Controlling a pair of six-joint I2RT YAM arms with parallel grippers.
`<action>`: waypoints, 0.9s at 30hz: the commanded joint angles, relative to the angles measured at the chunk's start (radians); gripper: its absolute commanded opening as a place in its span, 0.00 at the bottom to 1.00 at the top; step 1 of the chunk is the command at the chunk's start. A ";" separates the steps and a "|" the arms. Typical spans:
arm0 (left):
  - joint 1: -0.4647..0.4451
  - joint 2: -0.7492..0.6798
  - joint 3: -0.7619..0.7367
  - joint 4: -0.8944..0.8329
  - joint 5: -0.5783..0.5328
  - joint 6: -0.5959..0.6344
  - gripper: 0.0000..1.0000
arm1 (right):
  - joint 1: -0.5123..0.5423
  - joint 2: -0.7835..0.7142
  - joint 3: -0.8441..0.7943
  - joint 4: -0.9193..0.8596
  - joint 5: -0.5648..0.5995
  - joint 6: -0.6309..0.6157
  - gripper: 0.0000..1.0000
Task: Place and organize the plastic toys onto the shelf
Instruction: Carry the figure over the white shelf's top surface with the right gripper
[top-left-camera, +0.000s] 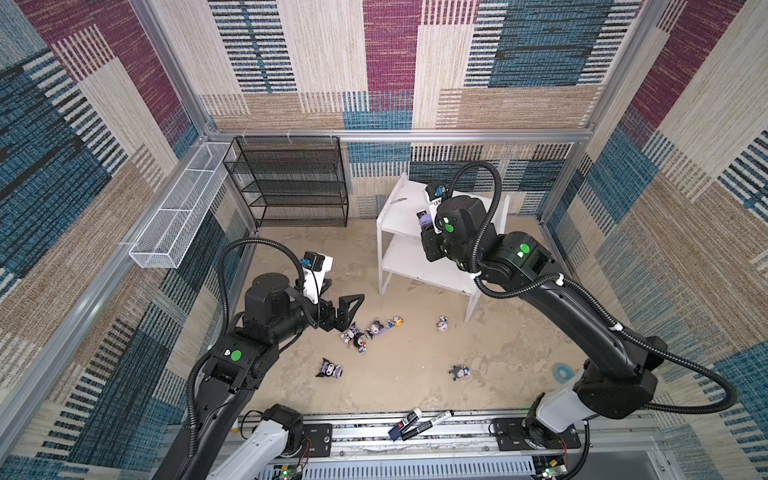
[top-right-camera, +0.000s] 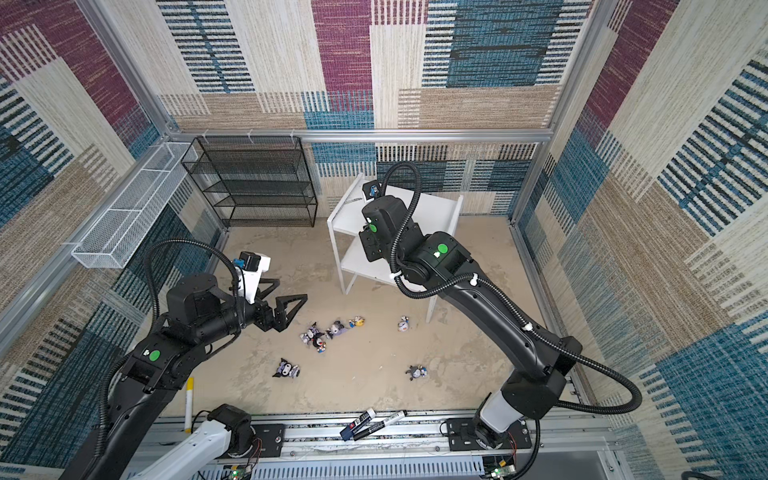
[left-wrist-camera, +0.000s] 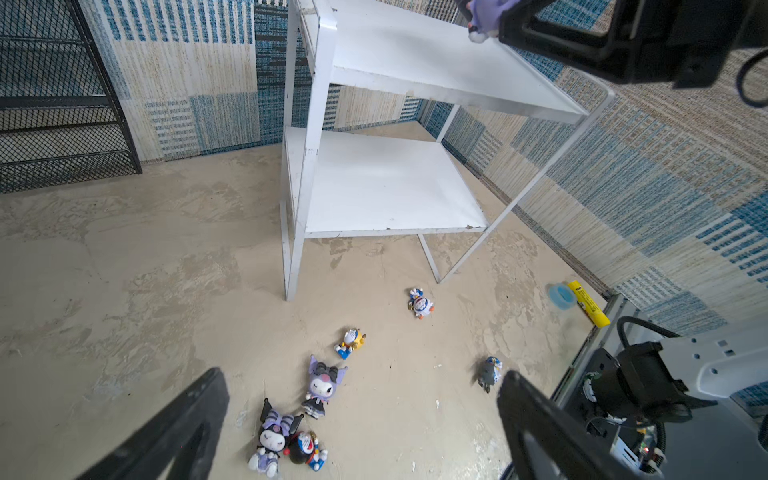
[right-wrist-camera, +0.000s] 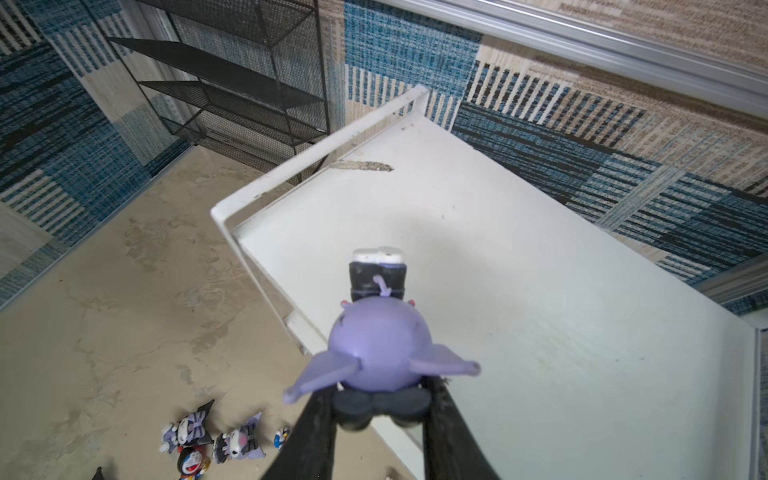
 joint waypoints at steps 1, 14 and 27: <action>0.000 -0.020 -0.016 0.039 -0.019 0.022 1.00 | -0.014 0.018 -0.002 0.046 -0.022 -0.019 0.22; 0.000 -0.047 -0.043 0.046 -0.035 0.026 1.00 | -0.050 0.087 0.039 0.045 -0.055 -0.030 0.30; -0.001 -0.048 -0.041 0.045 -0.057 0.028 1.00 | -0.067 0.090 0.052 0.045 -0.105 -0.045 0.44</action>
